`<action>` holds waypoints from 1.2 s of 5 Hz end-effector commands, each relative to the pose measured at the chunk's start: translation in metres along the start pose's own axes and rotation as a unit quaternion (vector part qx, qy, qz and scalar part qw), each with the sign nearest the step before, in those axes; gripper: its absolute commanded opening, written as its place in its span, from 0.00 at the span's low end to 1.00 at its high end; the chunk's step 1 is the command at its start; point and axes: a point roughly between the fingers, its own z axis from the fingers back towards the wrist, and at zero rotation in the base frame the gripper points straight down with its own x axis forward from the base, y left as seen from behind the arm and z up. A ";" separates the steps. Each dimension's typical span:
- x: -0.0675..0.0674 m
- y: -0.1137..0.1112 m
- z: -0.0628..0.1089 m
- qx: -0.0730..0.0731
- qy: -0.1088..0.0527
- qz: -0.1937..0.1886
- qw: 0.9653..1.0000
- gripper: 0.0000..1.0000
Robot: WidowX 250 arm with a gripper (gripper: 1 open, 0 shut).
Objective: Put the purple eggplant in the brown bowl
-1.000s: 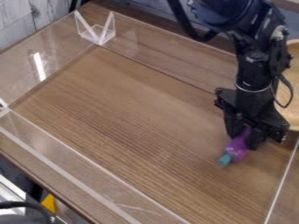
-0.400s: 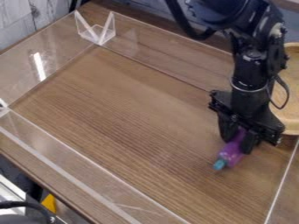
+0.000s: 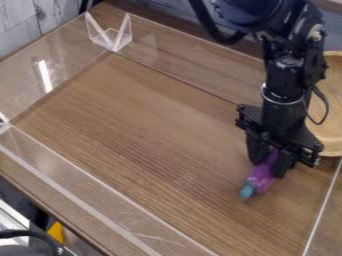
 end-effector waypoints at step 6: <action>0.003 0.002 0.043 -0.015 -0.013 0.014 1.000 0.00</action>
